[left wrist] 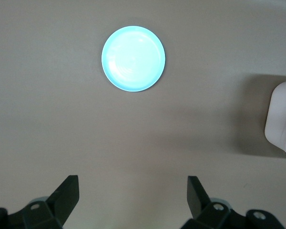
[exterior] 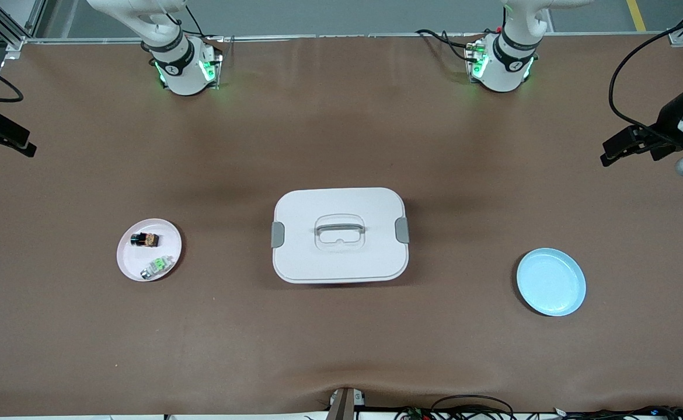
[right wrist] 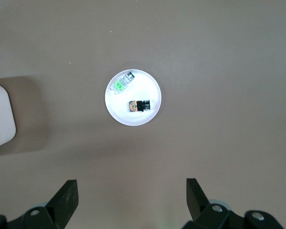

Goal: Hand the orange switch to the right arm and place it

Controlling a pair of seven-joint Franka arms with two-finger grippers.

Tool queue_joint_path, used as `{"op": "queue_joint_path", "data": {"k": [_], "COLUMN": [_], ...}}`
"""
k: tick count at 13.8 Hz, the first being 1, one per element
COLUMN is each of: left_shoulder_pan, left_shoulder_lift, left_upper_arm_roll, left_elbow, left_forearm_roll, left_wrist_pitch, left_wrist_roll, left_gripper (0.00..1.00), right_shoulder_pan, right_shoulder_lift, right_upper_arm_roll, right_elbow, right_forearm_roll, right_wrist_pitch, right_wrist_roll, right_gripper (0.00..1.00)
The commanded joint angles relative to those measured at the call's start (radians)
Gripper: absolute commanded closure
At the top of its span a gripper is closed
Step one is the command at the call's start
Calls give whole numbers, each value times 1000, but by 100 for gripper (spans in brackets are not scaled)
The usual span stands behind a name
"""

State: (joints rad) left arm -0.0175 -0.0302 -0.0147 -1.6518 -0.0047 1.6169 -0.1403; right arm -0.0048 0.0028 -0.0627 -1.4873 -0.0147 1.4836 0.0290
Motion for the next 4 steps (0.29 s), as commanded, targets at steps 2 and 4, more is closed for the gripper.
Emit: {"op": "queue_joint_path", "data": {"k": [2,4], "left_shoulder_pan": [2,2], "left_shoulder_lift": [3,4], "left_upper_arm_roll": [-5,-5], "left_elbow": [4,4], "left_forearm_roll": [-3,-3], "left_wrist_pitch": [-14,-14], "left_wrist_roll": [22,22], "left_gripper": [0,0], "right_shoulder_pan": [-4,-4], "right_shoulder_lift": [-17,-17], "right_upper_arm_roll": [0,0], "right_elbow": [-14,-14], "right_forearm_roll": [19,30], "right_wrist_pitch": [1,-2], "right_wrist_roll": [0,-1], "right_gripper": [0,0]}}
